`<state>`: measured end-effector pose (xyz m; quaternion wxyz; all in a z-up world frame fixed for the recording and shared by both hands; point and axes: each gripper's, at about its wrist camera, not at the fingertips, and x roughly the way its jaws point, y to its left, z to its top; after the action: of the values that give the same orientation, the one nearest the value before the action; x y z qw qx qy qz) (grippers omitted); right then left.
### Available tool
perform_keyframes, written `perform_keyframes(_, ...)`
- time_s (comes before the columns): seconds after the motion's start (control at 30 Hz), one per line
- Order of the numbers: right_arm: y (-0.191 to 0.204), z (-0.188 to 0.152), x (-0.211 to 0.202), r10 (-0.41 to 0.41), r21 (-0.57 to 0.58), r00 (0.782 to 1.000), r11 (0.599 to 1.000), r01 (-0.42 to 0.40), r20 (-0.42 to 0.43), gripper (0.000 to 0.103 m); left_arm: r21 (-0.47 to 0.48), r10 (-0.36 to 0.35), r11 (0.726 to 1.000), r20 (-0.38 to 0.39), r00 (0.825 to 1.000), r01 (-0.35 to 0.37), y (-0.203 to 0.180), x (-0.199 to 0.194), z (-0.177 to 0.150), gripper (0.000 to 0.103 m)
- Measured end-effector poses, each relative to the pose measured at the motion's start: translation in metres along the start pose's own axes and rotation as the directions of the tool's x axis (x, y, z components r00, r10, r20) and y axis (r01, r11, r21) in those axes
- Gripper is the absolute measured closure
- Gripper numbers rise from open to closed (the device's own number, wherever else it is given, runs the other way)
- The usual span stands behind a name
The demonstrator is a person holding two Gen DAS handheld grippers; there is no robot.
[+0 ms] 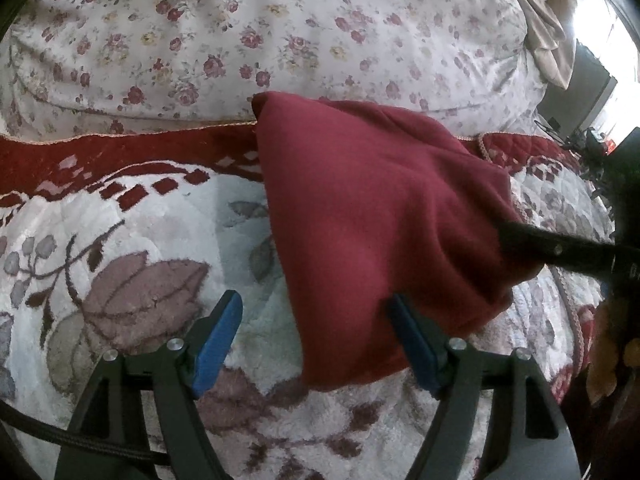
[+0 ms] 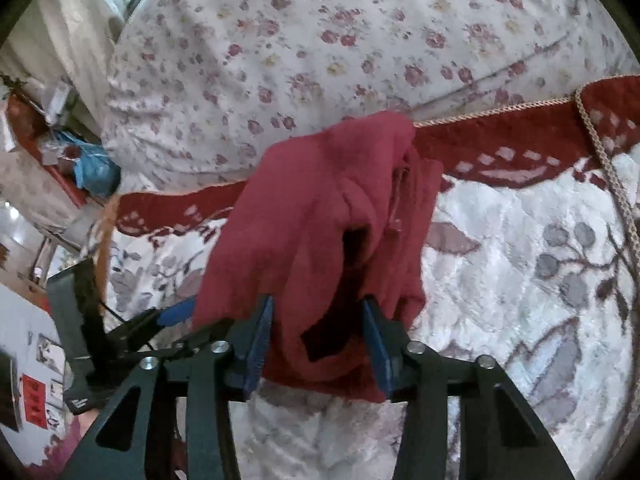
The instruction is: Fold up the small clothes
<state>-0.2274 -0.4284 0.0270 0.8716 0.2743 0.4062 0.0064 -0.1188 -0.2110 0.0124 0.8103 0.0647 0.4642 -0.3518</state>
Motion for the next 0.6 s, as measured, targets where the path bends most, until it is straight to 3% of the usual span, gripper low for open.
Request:
perform_keyframes(0.03,0.002,-0.002,0.002,-0.012,-0.016,1.000,1.000,0.012,-0.003,0.051,-0.001,0.000,1.000,-0.003,1.000,0.000,0.000,0.000,0.001,0.027)
perform_keyframes(0.1,0.006,-0.004,0.007,-0.040,-0.050,0.999,0.998,0.039,-0.018,0.085,-0.005,-0.005,1.000,-0.003,1.000,0.005,0.000,-0.003,0.000,0.027)
perform_keyframes(0.13,0.007,-0.005,0.005,-0.023,-0.051,0.999,0.998,0.022,-0.026,0.096,-0.007,-0.007,1.000,0.004,1.000,0.007,0.000,-0.006,0.000,0.027)
perform_keyframes(0.23,0.003,-0.017,-0.010,-0.012,-0.047,1.000,0.999,0.011,-0.017,0.096,-0.009,-0.006,1.000,0.036,0.999,0.007,0.001,-0.015,0.001,0.027)
perform_keyframes(0.33,-0.014,-0.033,0.006,-0.042,-0.017,0.997,0.999,0.041,-0.072,0.096,-0.030,-0.005,1.000,0.056,0.998,0.007,0.002,-0.013,0.006,0.027)
perform_keyframes(0.5,-0.007,-0.028,-0.012,-0.024,-0.007,0.999,1.000,0.023,-0.037,0.093,-0.069,-0.001,0.998,0.047,0.999,0.004,0.009,-0.006,0.010,0.027)
perform_keyframes(0.6,-0.001,-0.018,-0.032,-0.018,-0.002,1.000,1.000,0.018,0.010,0.075,-0.061,0.015,0.998,0.042,0.999,-0.013,0.008,-0.001,0.011,0.027)
